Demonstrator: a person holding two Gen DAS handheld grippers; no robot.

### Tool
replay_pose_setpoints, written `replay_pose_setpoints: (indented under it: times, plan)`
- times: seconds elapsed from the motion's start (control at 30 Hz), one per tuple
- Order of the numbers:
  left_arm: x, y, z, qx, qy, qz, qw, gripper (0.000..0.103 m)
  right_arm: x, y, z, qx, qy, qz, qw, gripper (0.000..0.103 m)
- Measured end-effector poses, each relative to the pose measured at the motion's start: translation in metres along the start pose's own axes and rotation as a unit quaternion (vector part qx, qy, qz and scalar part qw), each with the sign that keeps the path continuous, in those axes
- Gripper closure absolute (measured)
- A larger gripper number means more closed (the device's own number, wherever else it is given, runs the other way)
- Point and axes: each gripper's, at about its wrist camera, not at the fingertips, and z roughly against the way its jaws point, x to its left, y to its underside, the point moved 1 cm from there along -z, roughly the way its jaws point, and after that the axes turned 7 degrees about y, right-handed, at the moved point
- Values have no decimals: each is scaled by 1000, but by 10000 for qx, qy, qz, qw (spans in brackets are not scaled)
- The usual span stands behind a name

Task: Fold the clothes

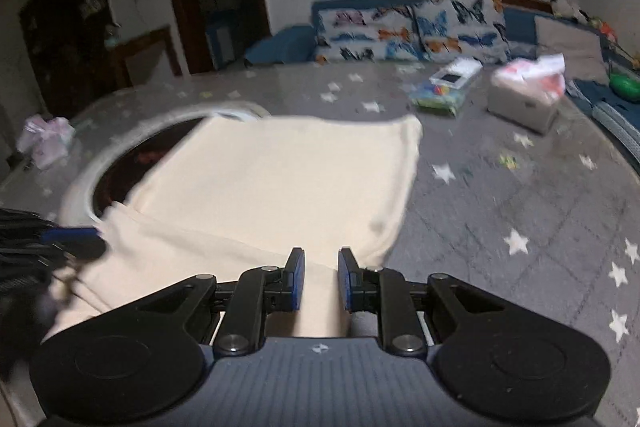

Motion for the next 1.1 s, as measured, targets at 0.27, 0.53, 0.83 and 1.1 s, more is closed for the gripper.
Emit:
replay_pose_setpoints:
  times: [0.27,0.53,0.83,1.1]
  plan:
    - [14,3,17,35,-97,162,9998,93,-5,5,4,27,141,62,9999,85]
    - [2,6,22,-41,30,-71,10000,93,14,19,27,52,-115,381,9992,79]
    - [-10,9,21,-7,383,-354,9986,91,18,44,45,196,-6,658,9976,78]
    - [-12,13,26,26,372,-561,9977,88,19,48,62,85,78,850,9963,78]
